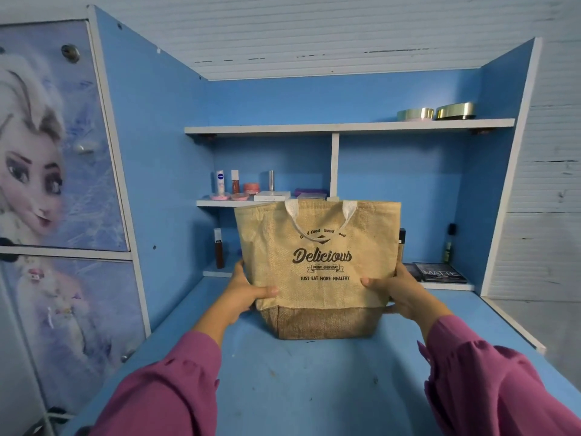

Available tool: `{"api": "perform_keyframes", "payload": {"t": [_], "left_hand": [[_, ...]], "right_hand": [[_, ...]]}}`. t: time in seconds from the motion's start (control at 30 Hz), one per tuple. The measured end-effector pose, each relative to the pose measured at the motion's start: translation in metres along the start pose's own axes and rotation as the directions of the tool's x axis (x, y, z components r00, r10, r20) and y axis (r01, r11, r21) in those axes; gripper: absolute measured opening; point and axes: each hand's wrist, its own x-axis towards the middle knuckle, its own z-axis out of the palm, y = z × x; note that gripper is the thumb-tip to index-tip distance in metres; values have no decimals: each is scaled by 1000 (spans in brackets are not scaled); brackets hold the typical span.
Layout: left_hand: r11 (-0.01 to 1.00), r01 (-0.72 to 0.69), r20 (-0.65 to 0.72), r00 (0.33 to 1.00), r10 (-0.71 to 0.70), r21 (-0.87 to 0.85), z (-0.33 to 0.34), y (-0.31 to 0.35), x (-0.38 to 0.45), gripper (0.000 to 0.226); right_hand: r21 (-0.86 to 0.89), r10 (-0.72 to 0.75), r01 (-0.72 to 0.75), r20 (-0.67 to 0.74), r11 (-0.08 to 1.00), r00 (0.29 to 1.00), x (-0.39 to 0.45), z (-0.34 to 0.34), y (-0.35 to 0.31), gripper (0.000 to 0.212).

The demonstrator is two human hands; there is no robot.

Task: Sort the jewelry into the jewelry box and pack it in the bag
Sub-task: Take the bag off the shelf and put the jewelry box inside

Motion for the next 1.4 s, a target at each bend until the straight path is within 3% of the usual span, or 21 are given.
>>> {"api": "perform_keyframes", "payload": {"t": [0.1, 0.17, 0.3, 0.4, 0.47, 0.5, 0.53, 0.57, 0.63, 0.73, 0.83, 0.9, 1.0, 1.13, 1.27, 1.4], "left_hand": [[996, -86, -122, 988, 90, 39, -1, -7, 9, 100], [996, -81, -112, 990, 84, 30, -5, -8, 9, 100], [996, -66, -30, 997, 68, 55, -18, 7, 10, 132], [951, -300, -221, 925, 310, 76, -20, 46, 5, 125], [841, -496, -290, 790, 540, 215, -21, 77, 7, 112], [771, -541, -251, 738, 627, 336, -21, 91, 10, 101], [692, -545, -164, 717, 677, 474, -22, 105, 15, 90], [617, -513, -57, 740, 670, 597, -23, 117, 20, 79], [519, -396, 77, 844, 531, 758, -21, 136, 25, 61], [459, -312, 176, 933, 315, 832, -13, 151, 20, 62], [517, -352, 259, 934, 245, 780, -9, 153, 17, 57], [529, -350, 260, 936, 239, 773, -10, 153, 20, 51], [506, -327, 248, 944, 219, 798, -15, 155, 20, 51], [388, -322, 224, 934, 278, 864, -19, 161, 17, 43], [238, -269, 123, 862, 491, 933, -17, 161, 26, 40], [238, -263, 105, 847, 521, 935, -17, 153, 31, 40]], "right_hand": [[61, -77, 83, -88, 995, 993, 1, -3, 1, 50], [47, -108, 113, -91, 992, 990, 0, -8, 2, 38], [54, -211, 215, -77, 975, 975, -6, -14, -13, 58], [116, -412, 443, -218, 889, 885, -11, -10, -45, 77], [-75, -600, 606, -280, 792, 750, -11, -4, -69, 81], [-216, -680, 645, -254, 733, 688, -11, 0, -81, 79], [-373, -738, 648, -191, 665, 647, -10, 3, -92, 73], [-532, -766, 618, -93, 579, 636, -11, 8, -104, 65], [-767, -706, 520, 126, 376, 697, -12, 18, -124, 53], [-901, -479, 392, 267, 184, 836, -15, 29, -139, 72], [-925, -419, 321, 214, 203, 883, -16, 32, -142, 69], [-911, -457, 339, 204, 235, 866, -17, 30, -144, 52], [-902, -510, 353, 189, 248, 839, -13, 27, -142, 52], [-909, -585, 351, 163, 225, 795, -11, 30, -141, 55], [-917, -684, 350, 130, 193, 718, -12, 33, -144, 53], [-913, -713, 358, 118, 197, 691, -10, 32, -134, 53]]}}
